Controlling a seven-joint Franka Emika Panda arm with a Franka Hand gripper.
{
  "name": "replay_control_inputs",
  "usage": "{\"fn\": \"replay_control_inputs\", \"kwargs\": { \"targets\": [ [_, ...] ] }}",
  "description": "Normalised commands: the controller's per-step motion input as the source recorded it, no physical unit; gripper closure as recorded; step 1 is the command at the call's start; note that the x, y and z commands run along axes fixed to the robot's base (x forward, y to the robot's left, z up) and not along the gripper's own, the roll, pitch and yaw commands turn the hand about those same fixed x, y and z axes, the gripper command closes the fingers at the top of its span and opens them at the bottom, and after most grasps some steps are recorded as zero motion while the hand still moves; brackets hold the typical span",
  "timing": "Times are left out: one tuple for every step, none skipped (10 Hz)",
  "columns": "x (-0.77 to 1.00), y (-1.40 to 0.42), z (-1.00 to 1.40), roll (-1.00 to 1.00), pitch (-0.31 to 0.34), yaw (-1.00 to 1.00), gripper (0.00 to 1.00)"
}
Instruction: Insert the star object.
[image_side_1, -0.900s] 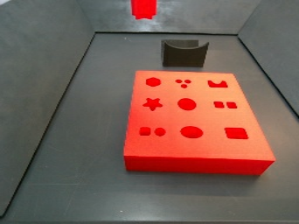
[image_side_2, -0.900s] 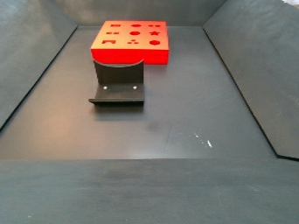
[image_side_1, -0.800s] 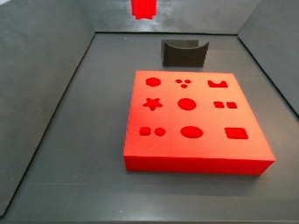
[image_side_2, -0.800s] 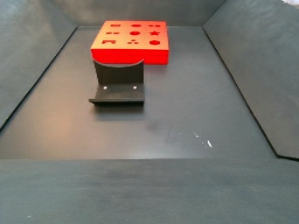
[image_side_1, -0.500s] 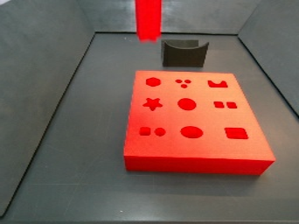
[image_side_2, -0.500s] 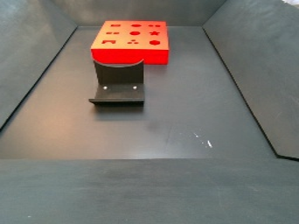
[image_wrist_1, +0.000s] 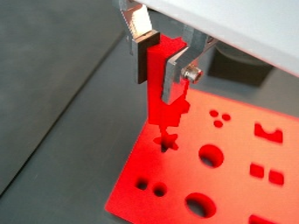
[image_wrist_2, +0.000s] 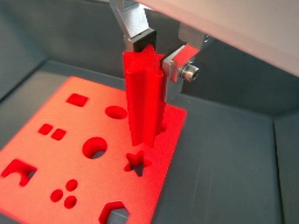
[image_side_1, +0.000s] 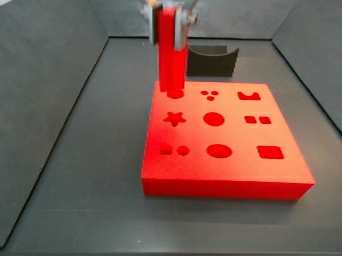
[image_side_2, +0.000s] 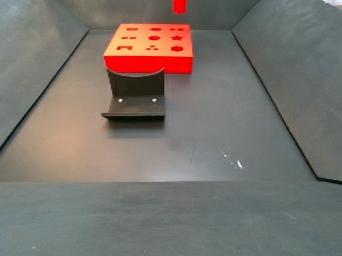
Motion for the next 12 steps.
{"fn": "replay_control_inputs", "kwargs": {
  "targets": [
    [0.19,0.00,-0.34,0.00,-0.040,-0.92,1.00],
    [0.52,0.05,-0.31,0.00,-0.047,-0.48,1.00],
    [0.59,0.02,-0.27,0.02,0.000,-0.16,1.00],
    [0.58,0.00,-0.24,0.12,0.000,-0.13,1.00],
    [0.34,0.00,-0.49,0.28,0.037,0.00,1.00],
    [0.07,0.00,-0.54,0.39,0.001,0.05,1.00],
    [0.00,0.00,-0.48,0.43,0.000,0.04,1.00],
    [0.00,-0.01,-0.36,0.05,0.000,0.00,1.00],
    [-0.15,0.00,-0.23,-0.03,-0.027,-0.15,1.00],
    [-0.13,0.05,0.15,-0.13,-0.014,-0.15,1.00],
    [-0.30,0.10,0.21,-0.18,-0.067,-0.11,1.00],
    [-0.38,0.14,0.15,-0.17,-0.051,-0.10,1.00]
  ]
}}
